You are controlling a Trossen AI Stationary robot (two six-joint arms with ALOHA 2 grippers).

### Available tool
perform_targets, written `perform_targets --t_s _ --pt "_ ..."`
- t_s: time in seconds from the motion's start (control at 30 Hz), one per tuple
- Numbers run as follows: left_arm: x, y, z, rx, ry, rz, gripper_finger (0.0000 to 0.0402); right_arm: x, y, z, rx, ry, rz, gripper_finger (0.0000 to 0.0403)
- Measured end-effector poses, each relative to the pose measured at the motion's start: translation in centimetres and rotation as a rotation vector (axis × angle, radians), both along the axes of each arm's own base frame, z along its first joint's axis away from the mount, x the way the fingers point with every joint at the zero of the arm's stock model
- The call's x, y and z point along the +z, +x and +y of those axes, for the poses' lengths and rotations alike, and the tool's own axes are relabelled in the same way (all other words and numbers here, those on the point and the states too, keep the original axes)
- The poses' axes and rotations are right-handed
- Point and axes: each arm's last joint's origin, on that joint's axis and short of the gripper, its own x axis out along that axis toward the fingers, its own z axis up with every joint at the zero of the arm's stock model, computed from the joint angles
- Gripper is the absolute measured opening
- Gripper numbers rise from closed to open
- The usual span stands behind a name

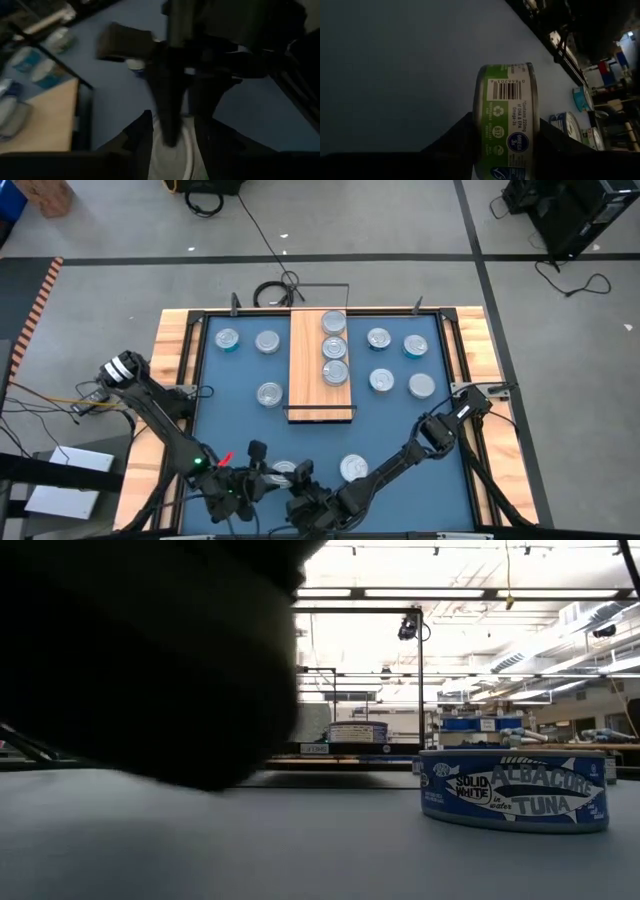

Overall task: Stack canned seafood by type on shelf
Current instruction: Stack the green tuna can on top of the other green tuna can on the shelf

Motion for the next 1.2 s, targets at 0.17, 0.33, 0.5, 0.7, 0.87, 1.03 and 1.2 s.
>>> perform_targets --t_s 0.17,0.33,0.5,0.7,0.87,1.03,1.2 --pt "0.4 -1.2 1.0 0.018 -0.009 -0.044 0.0127 1.2 -0.7 0.2 -0.005 -0.033 0.011 0.0138" --pt "0.6 -2.5 2.6 0.015 -0.111 -0.136 0.0079 3.9 -1.8 0.1 0.001 -0.051 0.023 0.0138" --pt "1.6 -4.3 4.8 -0.025 -0.217 -0.27 0.0019 6.8 -3.0 -0.5 0.005 -0.076 0.052 0.0138" --pt "2.8 -6.5 7.7 -0.018 -0.329 -0.375 0.0008 11.0 -4.0 -1.4 0.032 -0.107 0.03 0.0138" --pt "3.7 -7.8 9.7 0.02 -0.38 -0.445 0.0004 14.8 -4.4 -3.1 0.038 -0.135 -0.011 0.0138" --pt "3.3 -8.1 11.5 0.072 -0.386 -0.47 0.0003 18.4 -4.8 -5.7 0.029 -0.182 -0.032 0.0138" --pt "2.7 -7.7 12.6 0.098 -0.387 -0.472 0.0002 22.1 -5.6 -8.8 0.004 -0.246 -0.044 0.0138"
